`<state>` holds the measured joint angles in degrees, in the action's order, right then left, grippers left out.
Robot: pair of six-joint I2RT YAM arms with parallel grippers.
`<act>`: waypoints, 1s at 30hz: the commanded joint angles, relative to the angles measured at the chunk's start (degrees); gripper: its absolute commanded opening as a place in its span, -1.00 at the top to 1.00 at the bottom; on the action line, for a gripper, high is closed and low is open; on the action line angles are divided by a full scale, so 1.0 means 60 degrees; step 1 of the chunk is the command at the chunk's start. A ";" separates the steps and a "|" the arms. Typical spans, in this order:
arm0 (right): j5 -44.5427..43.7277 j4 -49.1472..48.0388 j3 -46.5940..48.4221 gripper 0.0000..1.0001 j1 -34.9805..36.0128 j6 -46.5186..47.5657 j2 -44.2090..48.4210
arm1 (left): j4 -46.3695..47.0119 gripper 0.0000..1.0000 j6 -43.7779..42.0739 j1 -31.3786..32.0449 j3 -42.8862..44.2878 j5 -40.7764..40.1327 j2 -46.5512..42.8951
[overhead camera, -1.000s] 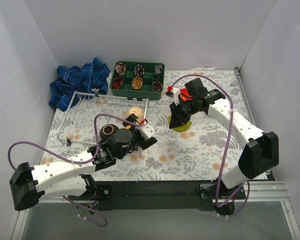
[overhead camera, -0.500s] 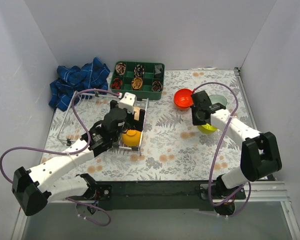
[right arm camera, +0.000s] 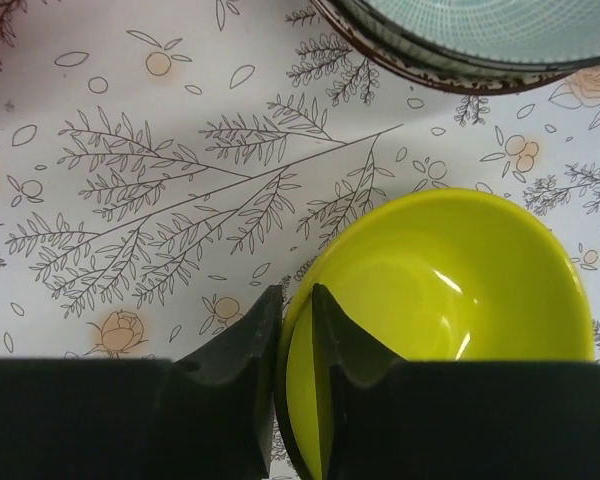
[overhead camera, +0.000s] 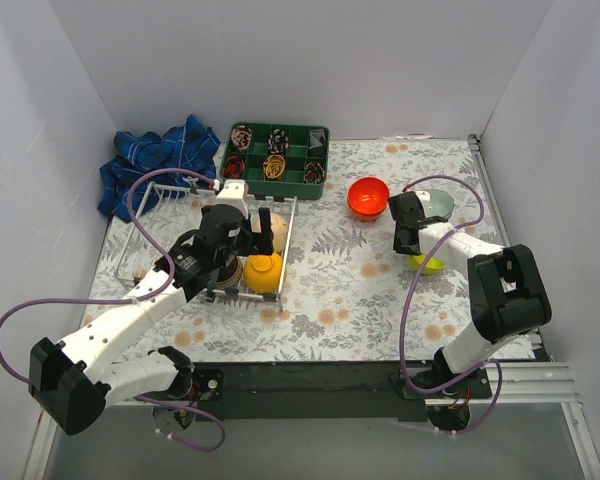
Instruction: Unload the bowls from the dish rack
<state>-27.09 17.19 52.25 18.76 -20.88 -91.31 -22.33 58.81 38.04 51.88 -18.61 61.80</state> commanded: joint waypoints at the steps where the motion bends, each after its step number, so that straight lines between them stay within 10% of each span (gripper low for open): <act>1: -0.0173 -0.0624 -0.0197 0.34 -0.0037 -0.0386 -0.0075 | -0.0292 -0.96 0.0569 -0.0085 0.0246 0.0275 0.0027; 13: 0.1306 0.0079 -0.0403 -0.80 -0.0037 -0.0255 0.1798 | -0.1345 -0.96 0.0877 -0.0290 0.0553 0.0128 0.0378; 30: 0.3533 0.0445 -0.0622 -0.90 0.0081 0.0228 0.3865 | -0.3076 -0.95 0.2225 -0.1505 0.0553 0.0333 0.0935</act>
<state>-8.34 19.75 49.15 18.98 -20.71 -69.47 -38.83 70.22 30.79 54.68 -17.23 67.33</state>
